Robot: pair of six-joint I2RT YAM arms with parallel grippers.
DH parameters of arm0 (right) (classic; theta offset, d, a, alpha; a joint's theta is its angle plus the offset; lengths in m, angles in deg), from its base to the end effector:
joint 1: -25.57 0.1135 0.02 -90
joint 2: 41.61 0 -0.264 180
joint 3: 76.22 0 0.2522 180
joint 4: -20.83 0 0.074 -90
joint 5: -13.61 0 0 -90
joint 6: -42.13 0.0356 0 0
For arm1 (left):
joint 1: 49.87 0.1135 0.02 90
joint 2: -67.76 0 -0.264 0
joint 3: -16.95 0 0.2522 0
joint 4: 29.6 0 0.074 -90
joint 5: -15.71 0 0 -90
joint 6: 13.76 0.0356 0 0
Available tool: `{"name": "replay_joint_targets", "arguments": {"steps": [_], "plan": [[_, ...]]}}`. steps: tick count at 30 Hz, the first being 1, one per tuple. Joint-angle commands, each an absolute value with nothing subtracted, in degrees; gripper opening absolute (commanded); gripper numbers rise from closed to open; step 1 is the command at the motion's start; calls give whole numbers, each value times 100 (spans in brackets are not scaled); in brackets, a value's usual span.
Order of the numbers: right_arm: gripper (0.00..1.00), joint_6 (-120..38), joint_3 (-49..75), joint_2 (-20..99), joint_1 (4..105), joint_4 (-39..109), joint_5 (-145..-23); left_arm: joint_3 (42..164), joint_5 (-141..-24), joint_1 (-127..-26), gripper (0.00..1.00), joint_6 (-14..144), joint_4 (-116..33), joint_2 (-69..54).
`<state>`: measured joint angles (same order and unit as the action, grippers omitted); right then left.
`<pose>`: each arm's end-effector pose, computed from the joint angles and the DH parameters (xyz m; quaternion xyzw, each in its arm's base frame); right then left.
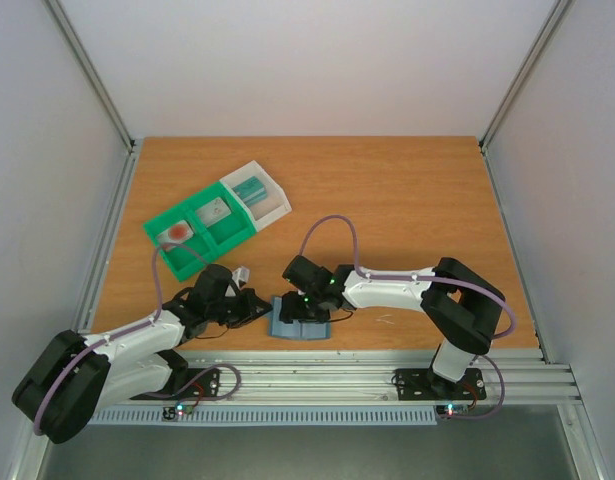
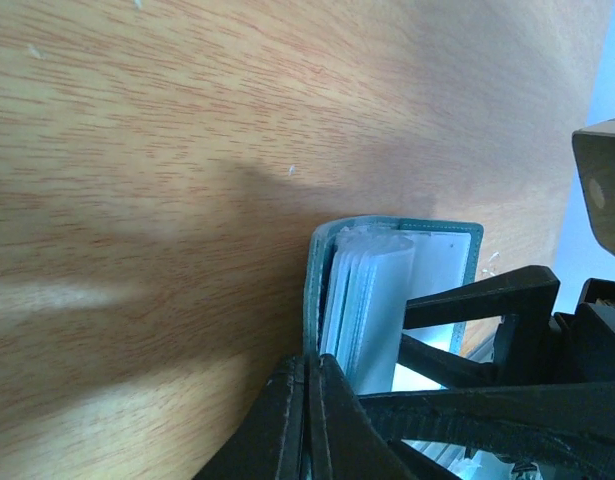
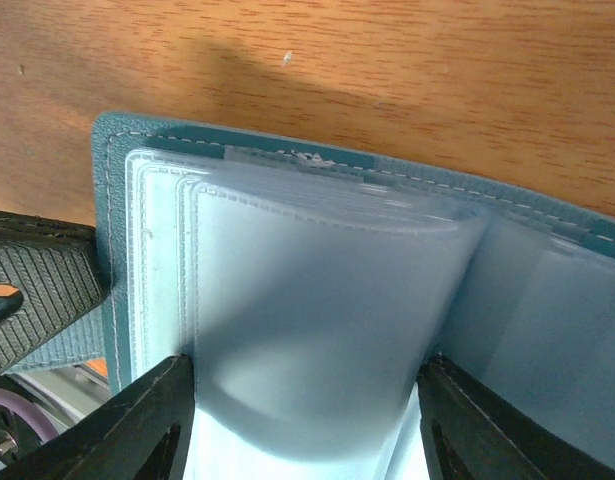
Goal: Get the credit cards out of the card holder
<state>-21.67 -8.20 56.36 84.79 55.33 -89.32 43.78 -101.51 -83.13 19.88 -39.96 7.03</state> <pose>0.1579 0.2807 0.1510 -0.2993 0.9220 0.2297 0.0870 0.1382 -0.1101 0.1294 -0.0897 0.8957 -0.4200 0.1152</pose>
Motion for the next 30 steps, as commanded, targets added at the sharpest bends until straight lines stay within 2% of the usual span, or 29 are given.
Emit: {"name": "replay_joint_targets", "arguments": {"steps": [1, 17, 22, 28, 30], "plan": [[57, -2090, -1005, 5687, 8523, 5818, -8569, 4390, -10075, -8353, 0, 1988, -3876, 807], [54, -2266, -774, 5449, 8524, 6619, -7897, 4451, -9792, -8353, 0, 2054, -4309, 1116], [47, -2256, -770, 5318, 8518, 6850, -7719, 4501, -9705, -8359, 0, 2132, -4639, 1200], [45, -2239, -818, 5143, 8522, 7027, -7467, 4494, -9723, -8370, 0, 2088, -4583, 1196], [40, -2245, -810, 5131, 8516, 7124, -7385, 4508, -9736, -8371, 0, 2079, -4574, 1178]]}}
